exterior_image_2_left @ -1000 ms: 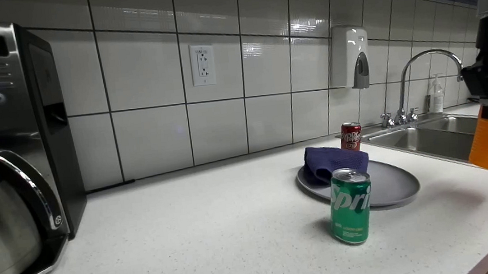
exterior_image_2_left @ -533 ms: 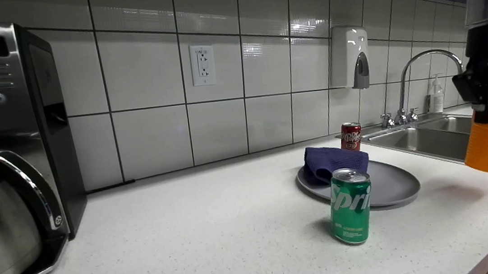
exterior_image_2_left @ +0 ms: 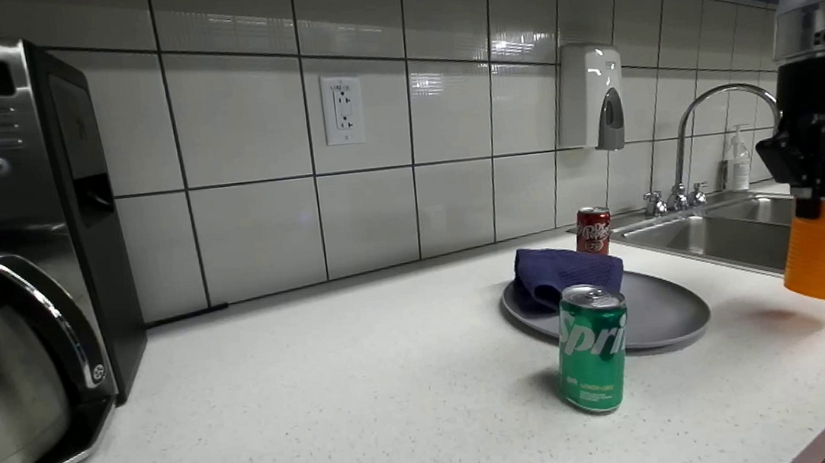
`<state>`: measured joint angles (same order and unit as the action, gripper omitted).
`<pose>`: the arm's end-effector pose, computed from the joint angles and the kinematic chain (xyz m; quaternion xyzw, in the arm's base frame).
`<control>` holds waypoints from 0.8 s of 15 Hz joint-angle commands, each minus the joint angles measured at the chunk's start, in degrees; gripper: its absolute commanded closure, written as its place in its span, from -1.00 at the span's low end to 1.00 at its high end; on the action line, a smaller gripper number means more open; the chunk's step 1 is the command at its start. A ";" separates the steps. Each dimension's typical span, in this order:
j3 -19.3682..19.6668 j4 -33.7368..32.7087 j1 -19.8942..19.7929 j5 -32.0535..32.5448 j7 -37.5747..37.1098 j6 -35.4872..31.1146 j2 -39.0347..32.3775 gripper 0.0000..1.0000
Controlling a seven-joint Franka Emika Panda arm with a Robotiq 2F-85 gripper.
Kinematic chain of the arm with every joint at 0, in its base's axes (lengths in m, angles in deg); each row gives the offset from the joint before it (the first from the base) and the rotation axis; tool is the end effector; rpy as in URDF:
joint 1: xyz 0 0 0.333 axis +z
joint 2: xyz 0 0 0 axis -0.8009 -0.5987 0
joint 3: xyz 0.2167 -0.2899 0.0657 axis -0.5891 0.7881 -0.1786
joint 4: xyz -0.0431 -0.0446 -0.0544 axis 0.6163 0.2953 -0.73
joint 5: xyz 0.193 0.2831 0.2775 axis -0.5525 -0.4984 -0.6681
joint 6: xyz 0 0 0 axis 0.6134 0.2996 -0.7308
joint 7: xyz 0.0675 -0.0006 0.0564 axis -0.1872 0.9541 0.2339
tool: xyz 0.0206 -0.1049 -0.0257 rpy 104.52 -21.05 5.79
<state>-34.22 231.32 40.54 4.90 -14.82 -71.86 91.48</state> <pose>0.4150 -0.2072 0.3615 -0.9871 0.1581 0.0253 0.0008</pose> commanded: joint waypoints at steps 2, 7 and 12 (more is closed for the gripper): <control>0.05 -1.98 -0.05 -0.36 1.49 0.31 -2.17 0.97; -0.09 -1.92 0.02 -0.41 1.32 0.29 -2.73 0.97; -0.23 -1.59 0.19 -0.48 1.05 0.25 -2.79 0.83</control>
<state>-34.23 230.47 40.69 4.87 -14.68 -71.86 89.11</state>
